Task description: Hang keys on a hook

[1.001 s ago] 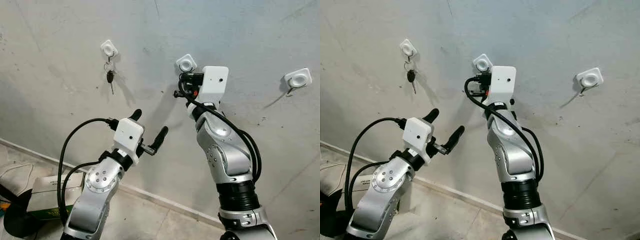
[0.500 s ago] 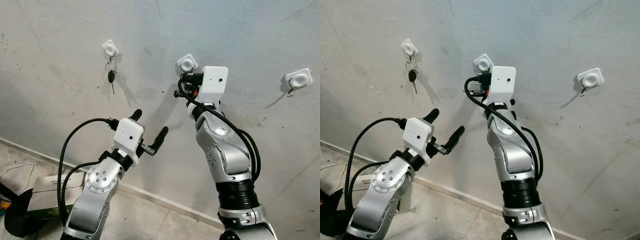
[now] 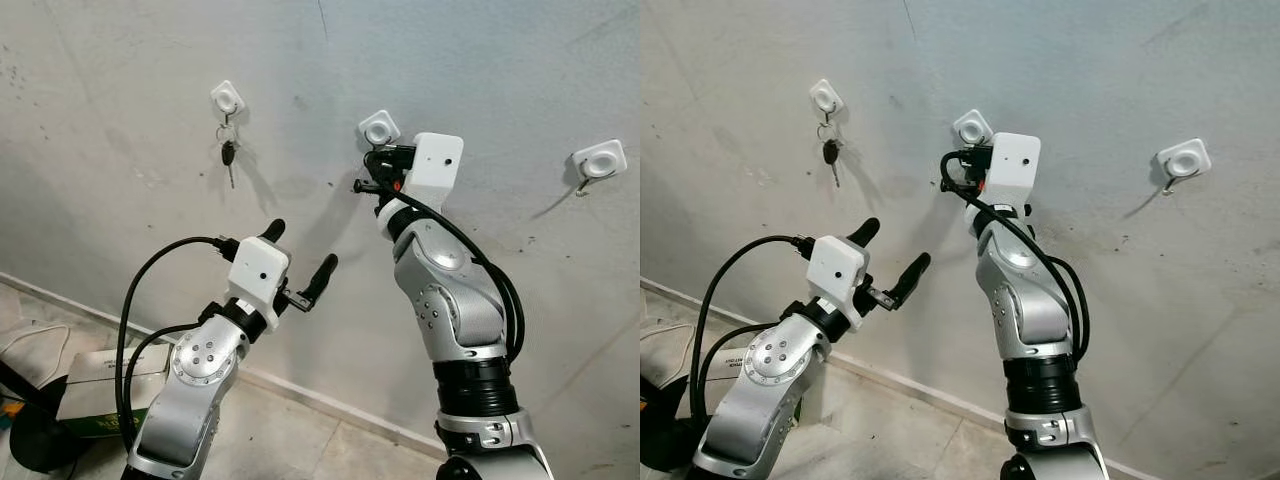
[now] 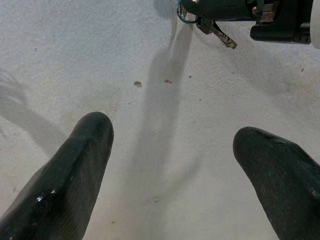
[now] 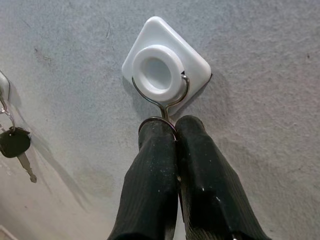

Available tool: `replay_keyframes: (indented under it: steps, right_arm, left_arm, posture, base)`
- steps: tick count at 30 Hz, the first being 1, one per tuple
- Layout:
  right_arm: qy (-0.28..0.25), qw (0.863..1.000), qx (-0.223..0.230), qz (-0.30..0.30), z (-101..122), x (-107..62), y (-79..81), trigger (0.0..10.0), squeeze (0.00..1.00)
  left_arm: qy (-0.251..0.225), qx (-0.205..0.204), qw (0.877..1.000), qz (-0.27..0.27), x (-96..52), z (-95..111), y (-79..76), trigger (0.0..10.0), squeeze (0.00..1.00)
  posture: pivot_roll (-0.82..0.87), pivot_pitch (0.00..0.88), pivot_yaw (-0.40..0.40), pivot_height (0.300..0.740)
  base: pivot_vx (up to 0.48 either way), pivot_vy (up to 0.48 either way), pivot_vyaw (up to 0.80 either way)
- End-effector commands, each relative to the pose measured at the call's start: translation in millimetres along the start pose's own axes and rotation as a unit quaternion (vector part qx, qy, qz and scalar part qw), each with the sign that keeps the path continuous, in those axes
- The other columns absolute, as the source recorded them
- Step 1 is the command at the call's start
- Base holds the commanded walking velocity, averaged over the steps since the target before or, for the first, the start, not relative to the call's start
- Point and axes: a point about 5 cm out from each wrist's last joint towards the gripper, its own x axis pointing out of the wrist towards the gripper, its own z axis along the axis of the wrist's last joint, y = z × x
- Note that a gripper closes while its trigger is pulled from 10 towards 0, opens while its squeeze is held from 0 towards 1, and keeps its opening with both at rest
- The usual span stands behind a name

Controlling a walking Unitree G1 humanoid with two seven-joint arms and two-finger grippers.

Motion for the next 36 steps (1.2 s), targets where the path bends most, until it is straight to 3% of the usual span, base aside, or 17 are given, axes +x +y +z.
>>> replay_keyframes:
  steps: [1, 25, 34, 35, 36]
  right_arm:
    - [0.070, 0.997, 0.013, -0.040, -25.9, -1.4, -11.9, 10.0, 0.00]
    - [0.139, 0.981, 0.099, -0.090, -45.3, -3.0, -23.4, 10.0, 0.00]
    - [0.136, 0.981, 0.099, -0.097, -43.0, 1.1, -24.8, 10.0, 0.00]
    - [0.137, 0.981, 0.100, -0.097, -43.2, 1.3, -24.7, 10.0, 0.18]
    - [0.137, 0.981, 0.101, -0.097, -43.4, 1.3, -24.7, 10.0, 0.18]
  left_arm:
    - [0.007, 0.001, 1.000, -0.005, 0.9, -1.1, -0.1, 10.0, 0.00]
    - [0.009, 0.000, 1.000, -0.006, 1.6, -1.5, -0.1, 10.0, 0.00]
    - [0.009, 0.001, 1.000, -0.007, 1.9, -1.4, -0.6, 10.0, 0.00]
    - [0.009, 0.000, 1.000, -0.007, 1.9, -1.4, -0.5, 10.0, 0.00]
    - [0.008, 0.000, 1.000, -0.007, 1.9, -1.3, -0.6, 10.0, 0.00]
  posture:
    - [0.08, 0.000, 0.011, 0.740]
    - [0.08, 0.000, 0.011, 0.740]
    - [0.08, 0.000, 0.011, 0.740]
    - [0.08, 0.000, 0.011, 0.740]
    - [0.08, 0.000, 0.009, 0.740]
  base:
    - [0.000, 0.000, 0.00]
    - [0.000, 0.000, 0.00]
    - [0.000, 0.000, 0.00]
    - [0.000, 0.000, 0.00]
    - [0.000, 0.000, 0.00]
